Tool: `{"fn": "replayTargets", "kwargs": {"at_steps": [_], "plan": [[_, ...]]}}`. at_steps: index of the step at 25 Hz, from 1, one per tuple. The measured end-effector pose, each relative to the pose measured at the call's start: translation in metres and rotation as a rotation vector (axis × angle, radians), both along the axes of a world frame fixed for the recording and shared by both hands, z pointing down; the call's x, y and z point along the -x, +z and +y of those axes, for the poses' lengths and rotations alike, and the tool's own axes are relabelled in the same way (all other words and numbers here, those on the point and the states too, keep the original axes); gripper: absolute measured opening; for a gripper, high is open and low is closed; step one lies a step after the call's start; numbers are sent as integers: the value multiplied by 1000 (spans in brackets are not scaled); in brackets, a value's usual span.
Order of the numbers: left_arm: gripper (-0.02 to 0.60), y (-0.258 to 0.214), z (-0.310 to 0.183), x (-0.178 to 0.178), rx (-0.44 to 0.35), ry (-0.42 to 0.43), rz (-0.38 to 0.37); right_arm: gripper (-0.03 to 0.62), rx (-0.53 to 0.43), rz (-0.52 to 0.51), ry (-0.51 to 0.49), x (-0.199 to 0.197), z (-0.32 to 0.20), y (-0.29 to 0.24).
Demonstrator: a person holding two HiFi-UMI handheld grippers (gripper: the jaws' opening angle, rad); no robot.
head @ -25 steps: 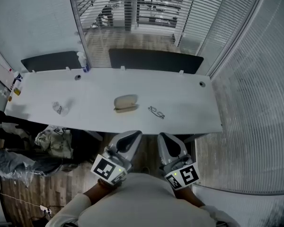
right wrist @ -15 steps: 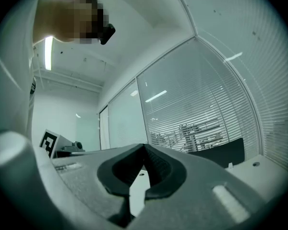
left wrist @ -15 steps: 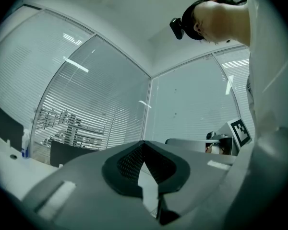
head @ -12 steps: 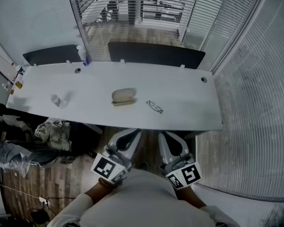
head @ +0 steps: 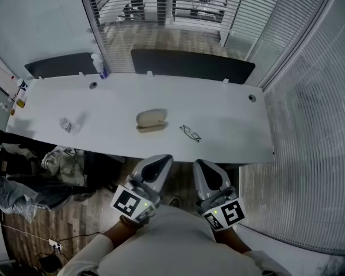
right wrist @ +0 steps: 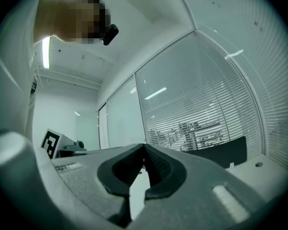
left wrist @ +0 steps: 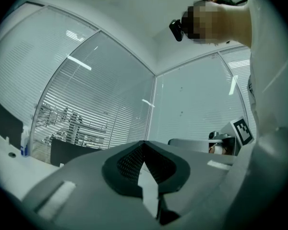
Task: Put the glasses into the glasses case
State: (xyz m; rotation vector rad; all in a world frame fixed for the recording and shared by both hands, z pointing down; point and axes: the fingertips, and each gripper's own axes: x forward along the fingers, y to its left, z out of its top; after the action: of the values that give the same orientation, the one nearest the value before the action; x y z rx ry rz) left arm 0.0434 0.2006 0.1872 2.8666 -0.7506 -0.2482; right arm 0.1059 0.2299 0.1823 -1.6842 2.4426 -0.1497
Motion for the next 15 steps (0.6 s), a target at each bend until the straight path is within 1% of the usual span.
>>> {"fn": "replayTargets", "kwargs": {"at_steps": [4,6,11,15], "plan": [[3,2,-45,10,16,-10,10,2,-3,21,1,8,-42,-4],[3,-2,-69,16,12,-7,20,2,-4,34,1,13,-66,-7],[3,-9,-119,25,3,18,42,2,-13,66,11,27,-124,-15],[3,-7,-148,32,-2,48,34,2,-24,74,27,36,-157,-18]]}}
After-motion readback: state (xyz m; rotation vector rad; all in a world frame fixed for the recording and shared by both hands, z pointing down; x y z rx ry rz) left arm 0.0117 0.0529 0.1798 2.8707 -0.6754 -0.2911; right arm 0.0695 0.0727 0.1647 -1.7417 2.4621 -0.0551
